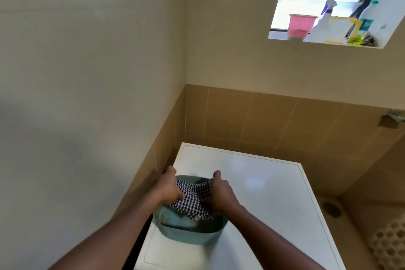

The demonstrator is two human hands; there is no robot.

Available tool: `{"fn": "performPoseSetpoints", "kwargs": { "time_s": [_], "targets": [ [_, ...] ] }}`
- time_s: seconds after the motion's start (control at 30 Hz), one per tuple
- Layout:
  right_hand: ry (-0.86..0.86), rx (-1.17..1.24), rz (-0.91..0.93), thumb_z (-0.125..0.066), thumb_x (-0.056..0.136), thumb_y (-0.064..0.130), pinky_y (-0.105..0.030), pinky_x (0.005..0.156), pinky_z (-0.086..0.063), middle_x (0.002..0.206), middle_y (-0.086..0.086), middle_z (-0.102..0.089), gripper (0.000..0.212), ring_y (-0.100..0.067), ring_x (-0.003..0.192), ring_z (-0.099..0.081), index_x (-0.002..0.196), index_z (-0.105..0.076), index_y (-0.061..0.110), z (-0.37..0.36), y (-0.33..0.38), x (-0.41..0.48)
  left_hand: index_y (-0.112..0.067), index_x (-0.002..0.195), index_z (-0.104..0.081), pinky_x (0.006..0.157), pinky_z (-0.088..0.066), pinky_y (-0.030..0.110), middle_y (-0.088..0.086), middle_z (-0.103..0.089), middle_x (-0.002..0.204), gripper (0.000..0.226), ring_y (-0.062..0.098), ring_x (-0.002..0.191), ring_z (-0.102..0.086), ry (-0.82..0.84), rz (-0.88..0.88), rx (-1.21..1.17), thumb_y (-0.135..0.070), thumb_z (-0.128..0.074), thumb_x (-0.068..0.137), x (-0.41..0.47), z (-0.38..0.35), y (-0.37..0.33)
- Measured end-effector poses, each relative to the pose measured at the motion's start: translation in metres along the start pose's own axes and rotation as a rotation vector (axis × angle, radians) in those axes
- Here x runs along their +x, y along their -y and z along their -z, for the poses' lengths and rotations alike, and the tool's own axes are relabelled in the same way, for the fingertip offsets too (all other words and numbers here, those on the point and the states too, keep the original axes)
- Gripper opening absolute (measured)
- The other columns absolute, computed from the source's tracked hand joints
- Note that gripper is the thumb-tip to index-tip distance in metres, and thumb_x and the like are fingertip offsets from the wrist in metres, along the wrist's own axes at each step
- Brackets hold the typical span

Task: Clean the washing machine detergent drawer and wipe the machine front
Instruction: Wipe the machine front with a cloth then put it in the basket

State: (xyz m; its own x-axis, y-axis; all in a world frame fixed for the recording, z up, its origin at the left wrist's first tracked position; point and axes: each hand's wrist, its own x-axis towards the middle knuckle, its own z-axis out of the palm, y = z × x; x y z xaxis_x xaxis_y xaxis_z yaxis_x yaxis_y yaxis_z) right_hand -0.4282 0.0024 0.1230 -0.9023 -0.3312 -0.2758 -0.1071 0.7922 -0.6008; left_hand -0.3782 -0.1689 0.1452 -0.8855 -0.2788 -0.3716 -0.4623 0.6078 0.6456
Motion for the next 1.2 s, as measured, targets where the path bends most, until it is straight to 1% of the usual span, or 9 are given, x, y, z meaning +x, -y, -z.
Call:
{"fn": "performPoseSetpoints", "kwargs": {
  "time_s": [0.1, 0.23, 0.4, 0.57, 0.67, 0.87, 0.97, 1.1, 1.2],
  "targets": [
    [-0.049, -0.141, 0.11, -0.064, 0.093, 0.012, -0.033, 0.092, -0.053, 0.129, -0.009, -0.062, 0.053, -0.024, 0.115, -0.062, 0.138, -0.037, 0.016, -0.019, -0.003, 0.007, -0.023, 0.114, -0.04, 0.071, -0.06, 0.033, 0.003, -0.056, 0.108, 0.049, 0.015, 0.091, -0.061, 0.052, -0.107, 0.152, -0.003, -0.072, 0.083, 0.015, -0.018, 0.017],
    [-0.046, -0.189, 0.169, -0.047, 0.097, 0.004, -0.035, 0.099, -0.051, 0.125, -0.009, -0.067, 0.042, -0.023, 0.113, -0.064, 0.138, -0.051, 0.014, -0.04, -0.009, 0.013, -0.022, 0.097, -0.05, 0.07, -0.047, 0.029, 0.002, -0.06, 0.104, 0.029, 0.017, 0.09, -0.058, 0.111, -0.148, 0.335, -0.005, -0.069, 0.085, 0.029, -0.035, 0.035],
    [0.006, -0.342, 0.081, -0.042, 0.097, 0.002, -0.04, 0.092, -0.053, 0.121, -0.015, -0.067, 0.032, -0.03, 0.11, -0.065, 0.125, -0.057, 0.007, -0.056, -0.019, 0.02, -0.014, 0.12, -0.064, 0.095, -0.052, 0.035, 0.008, -0.065, 0.122, 0.034, 0.026, 0.111, -0.062, 0.144, -0.146, 0.543, -0.006, -0.067, 0.086, 0.041, -0.05, 0.051],
    [0.077, -0.589, 0.03, -0.042, 0.099, 0.006, -0.041, 0.086, -0.055, 0.116, -0.014, -0.07, 0.03, -0.031, 0.107, -0.067, 0.116, -0.066, 0.005, -0.06, -0.02, 0.021, -0.01, 0.126, -0.061, 0.101, -0.048, 0.04, 0.015, -0.049, 0.137, 0.031, 0.031, 0.125, -0.049, 0.026, -0.15, 0.928, -0.011, -0.048, 0.098, 0.04, -0.068, 0.04],
    [0.096, -0.685, 0.049, -0.041, 0.101, 0.007, -0.042, 0.087, -0.054, 0.121, -0.015, -0.068, 0.031, -0.031, 0.112, -0.065, 0.12, -0.064, 0.005, -0.061, -0.013, 0.02, -0.014, 0.127, -0.061, 0.101, -0.042, 0.042, 0.011, -0.046, 0.139, 0.032, 0.031, 0.129, -0.043, -0.013, -0.185, 1.089, -0.019, -0.049, 0.098, 0.036, -0.075, 0.034],
    [0.126, -0.786, 0.115, -0.042, 0.101, 0.008, -0.043, 0.083, -0.055, 0.117, -0.016, -0.069, 0.028, -0.034, 0.107, -0.067, 0.115, -0.066, 0.003, -0.051, -0.006, 0.01, -0.012, 0.115, -0.068, 0.093, -0.055, 0.039, 0.008, -0.067, 0.123, 0.025, 0.026, 0.112, -0.065, 0.11, -0.205, 0.986, -0.007, -0.054, 0.095, 0.031, -0.066, 0.032],
    [-0.043, -0.806, 0.203, -0.046, 0.096, 0.004, -0.041, 0.074, -0.056, 0.102, -0.014, -0.073, 0.025, -0.034, 0.094, -0.071, 0.103, -0.07, 0.005, -0.037, -0.004, -0.001, -0.014, 0.105, -0.07, 0.087, -0.056, 0.036, 0.006, -0.071, 0.111, 0.023, 0.025, 0.102, -0.068, -0.019, -0.301, 0.922, -0.006, -0.051, 0.094, 0.022, -0.052, 0.026],
    [-0.289, -0.664, 0.15, -0.051, 0.094, 0.018, -0.038, 0.072, -0.055, 0.097, -0.009, -0.073, 0.023, -0.03, 0.083, -0.07, 0.108, -0.068, 0.01, -0.007, -0.013, -0.015, -0.017, 0.095, -0.069, 0.077, -0.056, 0.032, 0.003, -0.07, 0.094, 0.018, 0.018, 0.082, -0.065, -0.248, -0.452, 0.84, -0.015, -0.052, 0.095, 0.01, -0.03, 0.022],
    [-0.371, -0.553, 0.014, -0.052, 0.092, 0.027, -0.033, 0.065, -0.046, 0.094, -0.009, -0.07, 0.023, -0.031, 0.082, -0.067, 0.103, -0.062, 0.01, 0.004, -0.031, -0.031, -0.015, 0.106, -0.061, 0.07, -0.048, 0.028, 0.002, -0.064, 0.102, 0.016, 0.015, 0.084, -0.057, -0.364, -0.364, 0.781, -0.023, -0.052, 0.096, 0.002, -0.022, 0.029]
  ]
}}
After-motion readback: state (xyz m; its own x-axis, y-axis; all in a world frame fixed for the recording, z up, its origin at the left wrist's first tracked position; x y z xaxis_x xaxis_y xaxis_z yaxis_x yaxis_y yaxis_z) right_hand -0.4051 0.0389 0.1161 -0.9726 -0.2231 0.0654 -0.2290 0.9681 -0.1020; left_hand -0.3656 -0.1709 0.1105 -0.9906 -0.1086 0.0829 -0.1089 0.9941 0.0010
